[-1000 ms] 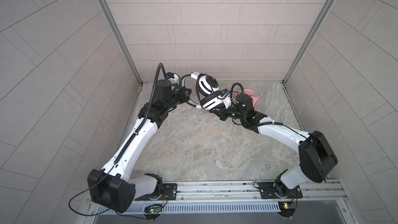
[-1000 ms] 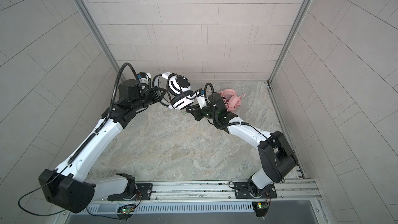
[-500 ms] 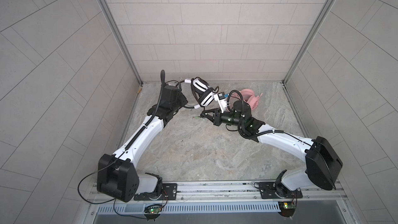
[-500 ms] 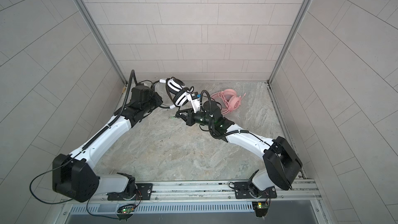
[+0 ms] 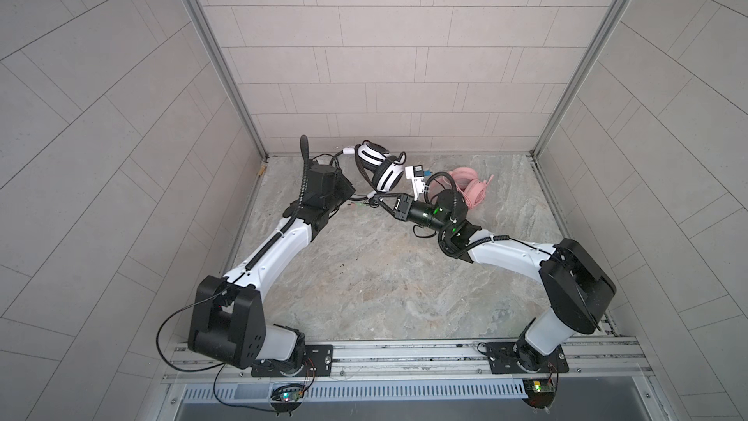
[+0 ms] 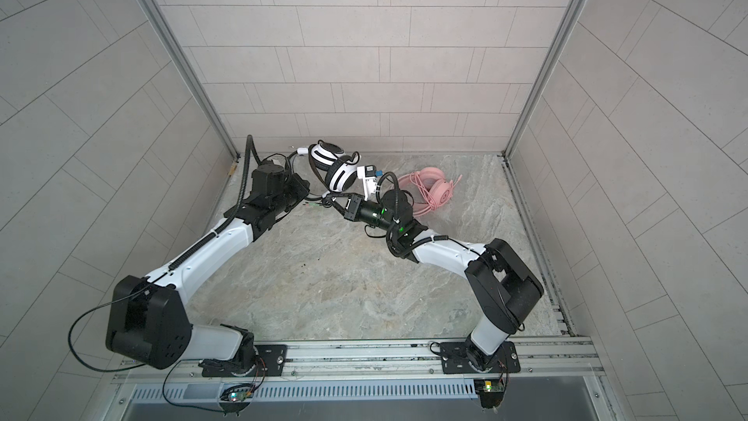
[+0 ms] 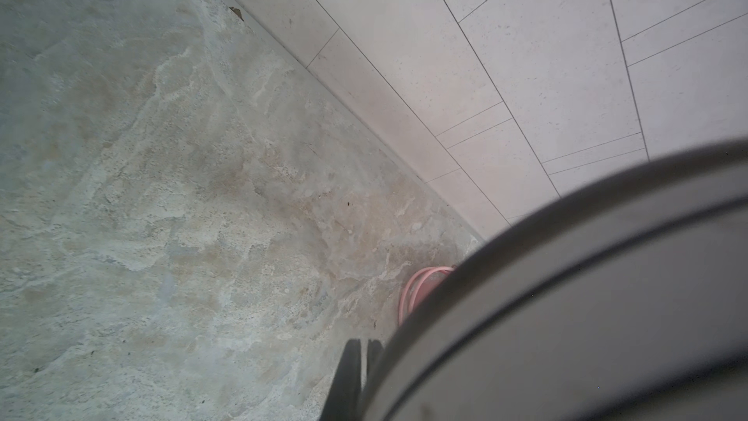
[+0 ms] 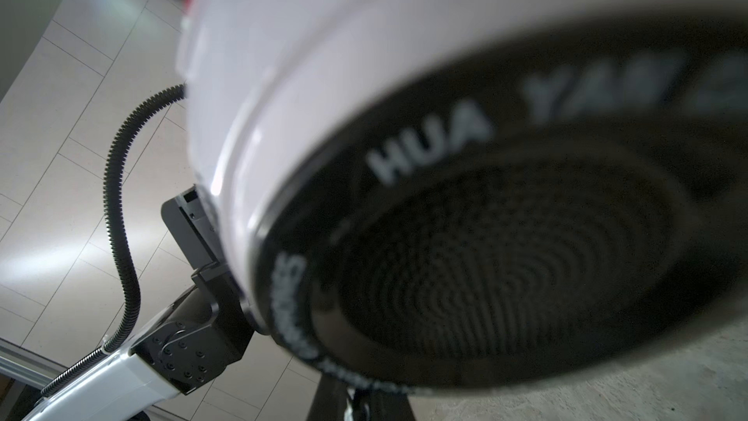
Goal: Wrap the headphones
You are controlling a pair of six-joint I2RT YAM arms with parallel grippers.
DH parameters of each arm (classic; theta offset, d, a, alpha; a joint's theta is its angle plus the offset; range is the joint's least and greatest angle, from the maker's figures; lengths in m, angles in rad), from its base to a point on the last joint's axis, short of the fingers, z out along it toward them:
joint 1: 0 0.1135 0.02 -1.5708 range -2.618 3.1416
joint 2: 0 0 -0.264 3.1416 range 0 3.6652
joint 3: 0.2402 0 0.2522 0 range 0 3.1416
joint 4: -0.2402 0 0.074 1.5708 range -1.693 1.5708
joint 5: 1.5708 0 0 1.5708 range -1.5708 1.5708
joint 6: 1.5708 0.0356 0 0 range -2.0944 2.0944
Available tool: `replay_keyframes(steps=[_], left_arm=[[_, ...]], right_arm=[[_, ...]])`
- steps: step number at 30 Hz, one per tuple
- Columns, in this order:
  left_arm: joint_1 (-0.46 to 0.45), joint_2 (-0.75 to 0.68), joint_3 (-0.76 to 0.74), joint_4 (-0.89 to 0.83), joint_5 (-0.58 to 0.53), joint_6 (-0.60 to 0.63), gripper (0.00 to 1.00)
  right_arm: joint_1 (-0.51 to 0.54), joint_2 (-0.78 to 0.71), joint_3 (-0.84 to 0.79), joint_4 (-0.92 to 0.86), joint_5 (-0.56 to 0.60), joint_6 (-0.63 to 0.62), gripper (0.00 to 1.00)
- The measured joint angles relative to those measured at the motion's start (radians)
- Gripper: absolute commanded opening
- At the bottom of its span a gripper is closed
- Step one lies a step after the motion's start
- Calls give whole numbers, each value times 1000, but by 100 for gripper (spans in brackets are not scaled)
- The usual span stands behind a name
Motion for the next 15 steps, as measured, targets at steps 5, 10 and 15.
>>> replay_keyframes(steps=[5,10,15], left_arm=[[0,-2,-35,39,2,-40,0],[-2,-4,-61,35,-2,-66,0],[-16,-15,-62,33,-18,-74,0]], right_arm=[[6,-2,-39,52,94,-21,5],[24,-5,-61,48,196,-87,5],[52,-7,-59,36,275,-177,5]])
